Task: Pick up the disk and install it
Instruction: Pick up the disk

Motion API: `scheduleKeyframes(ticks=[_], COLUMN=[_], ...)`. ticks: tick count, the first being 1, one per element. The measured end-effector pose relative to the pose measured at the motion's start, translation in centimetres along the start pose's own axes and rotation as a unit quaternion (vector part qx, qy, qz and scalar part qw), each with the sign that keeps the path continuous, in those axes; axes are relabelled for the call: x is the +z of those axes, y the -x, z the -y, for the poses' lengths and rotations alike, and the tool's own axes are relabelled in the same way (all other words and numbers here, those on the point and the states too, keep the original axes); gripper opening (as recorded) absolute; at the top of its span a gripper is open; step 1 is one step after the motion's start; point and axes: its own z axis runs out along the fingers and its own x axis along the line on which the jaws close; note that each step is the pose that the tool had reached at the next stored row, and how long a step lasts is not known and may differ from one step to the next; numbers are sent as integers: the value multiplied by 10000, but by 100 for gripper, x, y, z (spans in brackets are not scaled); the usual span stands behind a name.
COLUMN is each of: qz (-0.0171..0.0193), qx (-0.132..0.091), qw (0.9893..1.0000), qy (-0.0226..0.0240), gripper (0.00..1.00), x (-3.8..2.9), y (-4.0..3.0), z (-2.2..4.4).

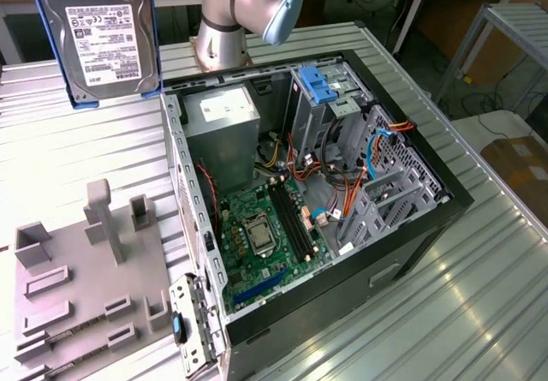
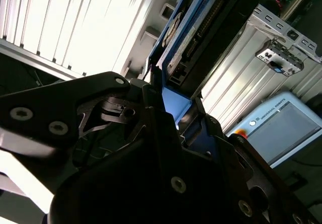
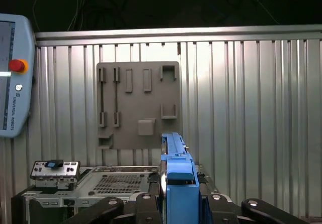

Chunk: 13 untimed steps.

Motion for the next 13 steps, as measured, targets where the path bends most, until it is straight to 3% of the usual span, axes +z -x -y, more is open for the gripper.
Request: scheduleKeyframes(ticks=[5,13], qz=[0,0], qx=[0,0], qw=[10000,10000], qy=[0,0], gripper=[37,37], x=[1,3], y=[5,11], z=[193,415])
